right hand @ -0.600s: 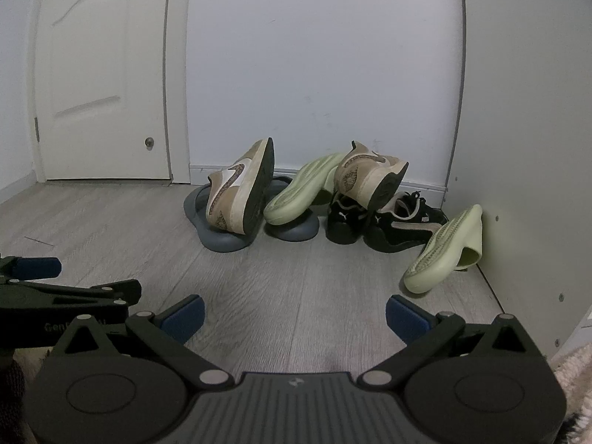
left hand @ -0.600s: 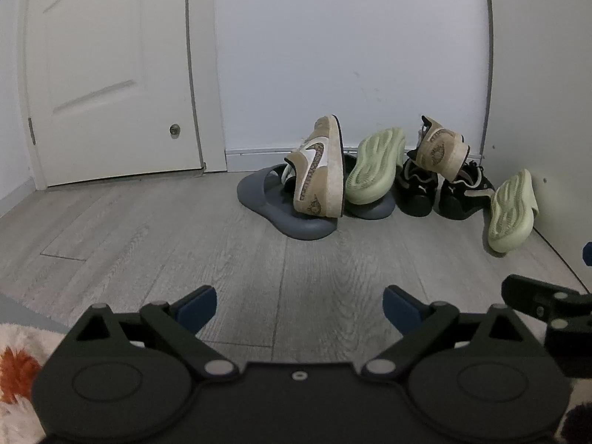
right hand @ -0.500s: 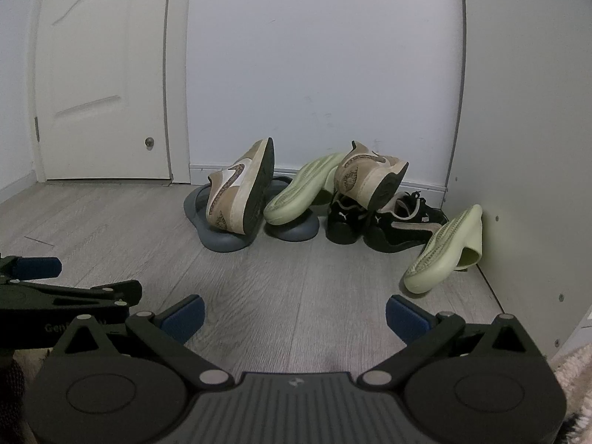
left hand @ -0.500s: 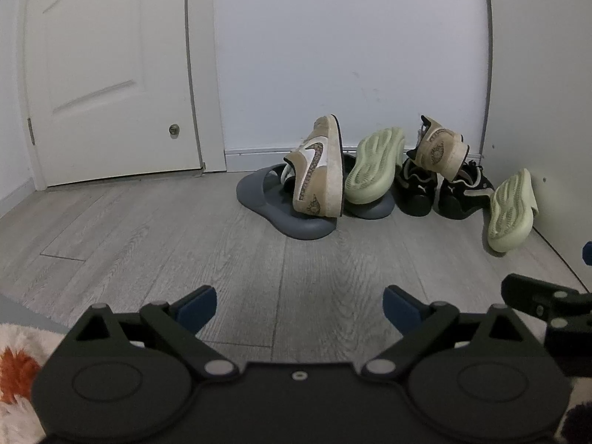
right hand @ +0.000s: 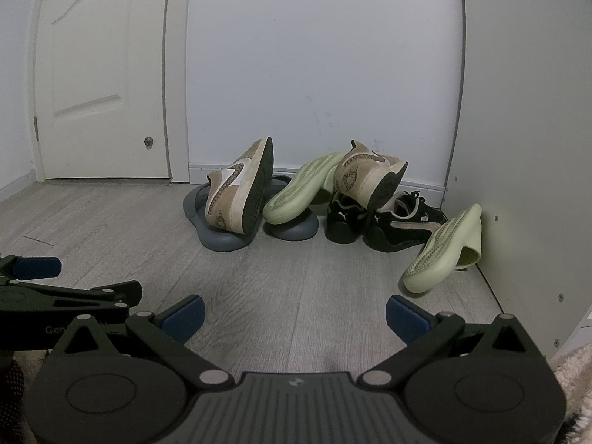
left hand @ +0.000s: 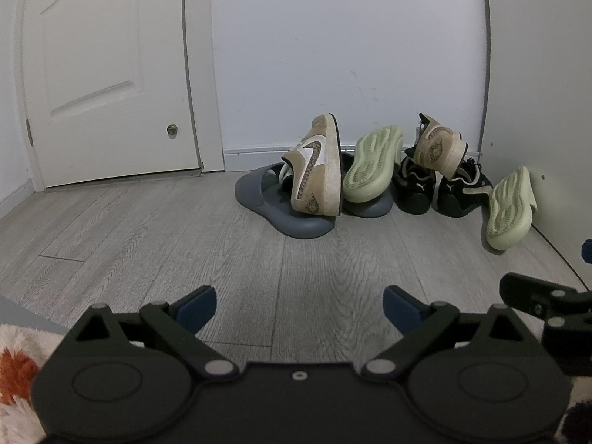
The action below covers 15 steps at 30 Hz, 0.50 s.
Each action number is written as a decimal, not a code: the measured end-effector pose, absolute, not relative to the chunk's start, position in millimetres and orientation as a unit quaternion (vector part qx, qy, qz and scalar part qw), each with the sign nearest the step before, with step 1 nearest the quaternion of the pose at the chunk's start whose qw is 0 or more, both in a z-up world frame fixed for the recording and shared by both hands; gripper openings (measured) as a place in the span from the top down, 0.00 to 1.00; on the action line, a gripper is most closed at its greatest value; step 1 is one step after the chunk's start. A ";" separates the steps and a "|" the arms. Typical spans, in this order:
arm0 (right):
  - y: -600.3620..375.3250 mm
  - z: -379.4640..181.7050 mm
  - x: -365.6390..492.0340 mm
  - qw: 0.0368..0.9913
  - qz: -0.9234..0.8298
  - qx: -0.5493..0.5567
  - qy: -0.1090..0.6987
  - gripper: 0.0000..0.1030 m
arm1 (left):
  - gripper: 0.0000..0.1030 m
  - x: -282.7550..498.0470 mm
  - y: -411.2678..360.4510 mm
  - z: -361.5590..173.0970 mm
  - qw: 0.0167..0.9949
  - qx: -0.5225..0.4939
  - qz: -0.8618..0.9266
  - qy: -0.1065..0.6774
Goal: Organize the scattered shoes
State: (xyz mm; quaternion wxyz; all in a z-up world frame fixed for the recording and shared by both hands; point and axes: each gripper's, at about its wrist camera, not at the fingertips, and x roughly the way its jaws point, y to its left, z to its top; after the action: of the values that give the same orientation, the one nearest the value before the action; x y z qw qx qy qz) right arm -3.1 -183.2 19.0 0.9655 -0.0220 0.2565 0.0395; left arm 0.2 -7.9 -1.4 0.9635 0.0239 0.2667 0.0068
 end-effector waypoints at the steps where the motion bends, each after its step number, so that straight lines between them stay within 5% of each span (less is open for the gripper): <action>1: -183.5 19.4 -3.1 0.965 0.040 -0.022 0.257 0.00 | 0.05 0.2 -8.1 -1.4 0.964 0.024 0.007 0.267; 15: -183.3 20.2 -7.3 0.965 0.040 -0.023 0.257 0.00 | 0.05 1.7 -8.7 -1.7 0.963 0.026 0.005 0.268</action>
State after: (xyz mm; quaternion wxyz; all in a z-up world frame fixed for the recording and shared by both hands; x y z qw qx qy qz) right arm -7.3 -183.3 20.2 0.9652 -0.0234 0.2573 0.0401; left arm 1.7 -8.7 -1.7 0.9630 0.0256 0.2684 0.0048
